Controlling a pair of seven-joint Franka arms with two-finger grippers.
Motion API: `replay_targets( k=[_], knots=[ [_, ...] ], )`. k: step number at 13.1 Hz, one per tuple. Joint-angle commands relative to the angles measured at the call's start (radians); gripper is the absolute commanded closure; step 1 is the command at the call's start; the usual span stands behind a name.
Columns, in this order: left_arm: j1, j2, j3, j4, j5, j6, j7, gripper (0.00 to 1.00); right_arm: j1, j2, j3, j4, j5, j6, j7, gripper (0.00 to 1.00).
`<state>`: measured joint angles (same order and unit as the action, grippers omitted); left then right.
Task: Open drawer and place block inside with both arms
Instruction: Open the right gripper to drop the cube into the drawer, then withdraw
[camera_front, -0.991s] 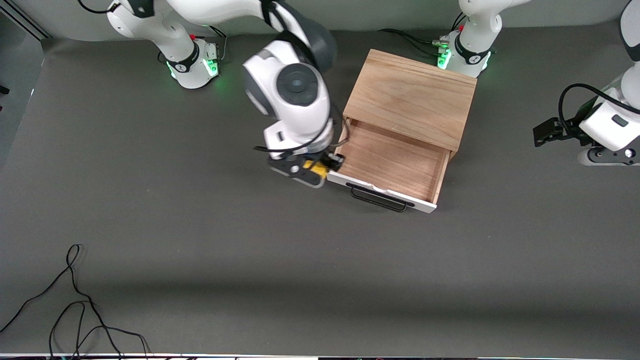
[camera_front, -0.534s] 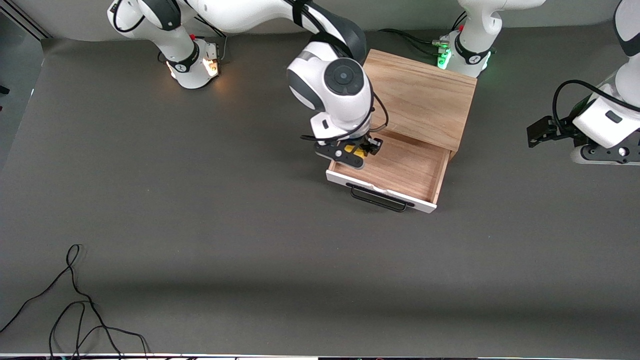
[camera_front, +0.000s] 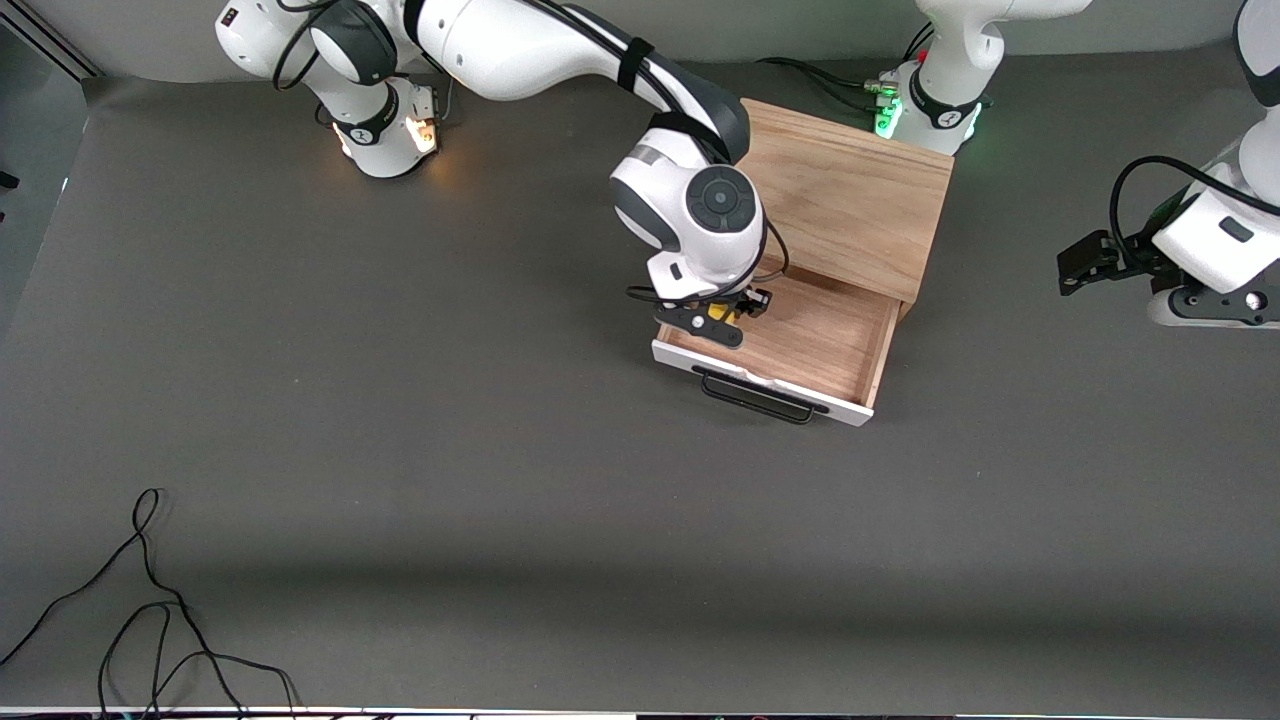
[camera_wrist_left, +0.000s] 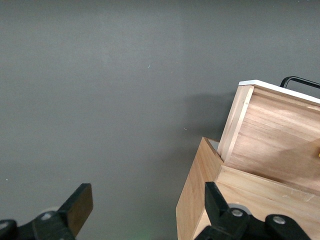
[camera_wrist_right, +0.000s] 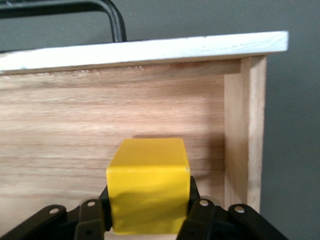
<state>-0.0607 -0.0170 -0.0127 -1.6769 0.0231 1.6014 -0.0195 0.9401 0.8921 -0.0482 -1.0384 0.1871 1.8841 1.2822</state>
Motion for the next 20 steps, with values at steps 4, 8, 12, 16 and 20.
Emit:
replay_targets(
  k=[4,8,12,16,20],
  knots=[
    [-0.015,-0.006,0.022,0.019,-0.009,-0.012,0.018,0.0,0.002,0.016,-0.004,0.031,0.008,0.006,-0.009,0.01],
    [-0.013,-0.008,0.022,0.017,-0.046,-0.02,0.026,0.0,-0.012,-0.047,-0.01,0.043,0.008,-0.065,-0.012,0.01],
    [-0.019,-0.008,0.02,0.017,-0.037,-0.021,0.023,0.0,-0.047,-0.195,-0.029,0.041,0.005,-0.224,-0.026,0.01],
    [-0.016,-0.003,0.02,0.014,-0.035,-0.02,0.023,0.0,-0.161,-0.39,-0.039,0.029,0.002,-0.429,-0.209,0.01],
    [-0.016,0.0,0.02,0.014,-0.035,-0.02,0.018,0.0,-0.3,-0.539,-0.108,0.018,0.002,-0.647,-0.53,0.0]
  ],
)
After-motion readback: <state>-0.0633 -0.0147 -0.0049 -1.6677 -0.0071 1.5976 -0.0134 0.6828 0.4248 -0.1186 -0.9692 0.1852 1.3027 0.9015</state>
